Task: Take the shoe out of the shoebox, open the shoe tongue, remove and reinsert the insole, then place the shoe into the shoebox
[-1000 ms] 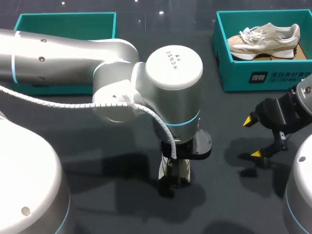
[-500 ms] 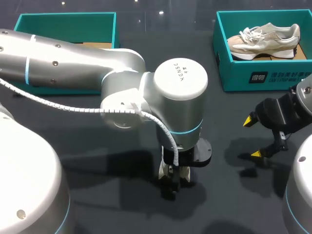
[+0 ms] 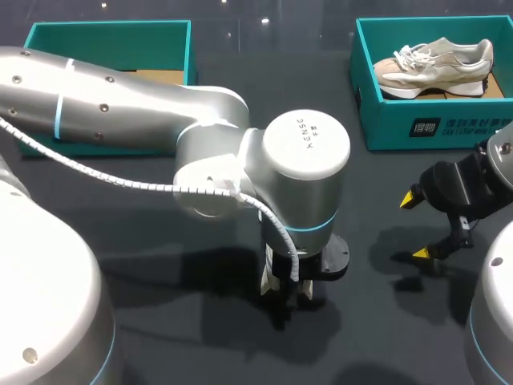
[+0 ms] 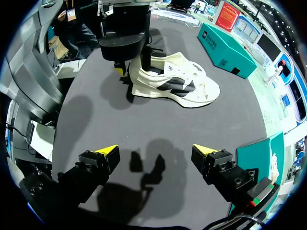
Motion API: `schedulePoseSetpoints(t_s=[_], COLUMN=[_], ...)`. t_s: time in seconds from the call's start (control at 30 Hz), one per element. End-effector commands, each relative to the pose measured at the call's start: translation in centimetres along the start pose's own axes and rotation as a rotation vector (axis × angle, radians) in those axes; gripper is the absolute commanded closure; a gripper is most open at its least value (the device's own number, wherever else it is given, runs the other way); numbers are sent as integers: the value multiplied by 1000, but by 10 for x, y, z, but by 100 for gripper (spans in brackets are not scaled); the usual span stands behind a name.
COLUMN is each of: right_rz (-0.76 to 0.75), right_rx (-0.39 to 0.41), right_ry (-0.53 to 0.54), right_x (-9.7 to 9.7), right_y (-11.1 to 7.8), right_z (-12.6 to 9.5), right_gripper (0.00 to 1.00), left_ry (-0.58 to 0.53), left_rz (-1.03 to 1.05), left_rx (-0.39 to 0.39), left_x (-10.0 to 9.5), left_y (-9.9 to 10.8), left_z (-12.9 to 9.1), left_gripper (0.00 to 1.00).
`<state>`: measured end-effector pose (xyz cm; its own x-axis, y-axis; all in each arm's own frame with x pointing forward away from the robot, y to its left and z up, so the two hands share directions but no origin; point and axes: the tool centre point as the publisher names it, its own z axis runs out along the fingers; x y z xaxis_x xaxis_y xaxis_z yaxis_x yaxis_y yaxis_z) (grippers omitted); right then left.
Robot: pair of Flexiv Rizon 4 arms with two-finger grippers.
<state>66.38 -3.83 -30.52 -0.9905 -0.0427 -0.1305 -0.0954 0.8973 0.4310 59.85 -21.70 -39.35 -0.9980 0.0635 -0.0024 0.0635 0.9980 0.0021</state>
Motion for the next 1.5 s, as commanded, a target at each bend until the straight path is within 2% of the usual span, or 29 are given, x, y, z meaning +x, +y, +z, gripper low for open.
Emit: schedulePoseSetpoints(t_s=[0.03, 0.4, 0.63, 0.7, 0.9, 0.97, 1.23, 1.4, 1.5], right_rz=[0, 0, 0, 0, 0, 0, 0, 0, 0], right_rx=[3, 3, 3, 3, 3, 3, 3, 3, 3], right_ry=[-2, -2, -2, -2, -2, -2, -2, -2, -2], right_x=[2, 2, 2, 2, 2, 2, 2, 2, 2], right_y=[0, 0, 0, 0, 0, 0, 0, 0, 0], right_z=[-1, -1, -1, -1, -1, -1, -1, -1, -1], right_gripper=[0, 0, 0, 0, 0, 0, 0, 0, 0], left_ry=[-3, -33, -48, -72, -78, -74, -18, 17, 17], left_rz=[-4, -5, 17, 26, 104, 118, 206, 228, 228], left_rx=[8, 33, 60, 54, 117, 104, 105, 99, 99], left_x=[1, 5, -4, -9, -31, -39, -70, -90, -90], left_y=[3, 8, 20, 25, 51, 57, 74, 91, 91], left_z=[2, -15, -48, -62, -113, -127, -162, -191, -191], left_gripper=[100, 100, 100, 100, 100, 100, 100, 100, 100])
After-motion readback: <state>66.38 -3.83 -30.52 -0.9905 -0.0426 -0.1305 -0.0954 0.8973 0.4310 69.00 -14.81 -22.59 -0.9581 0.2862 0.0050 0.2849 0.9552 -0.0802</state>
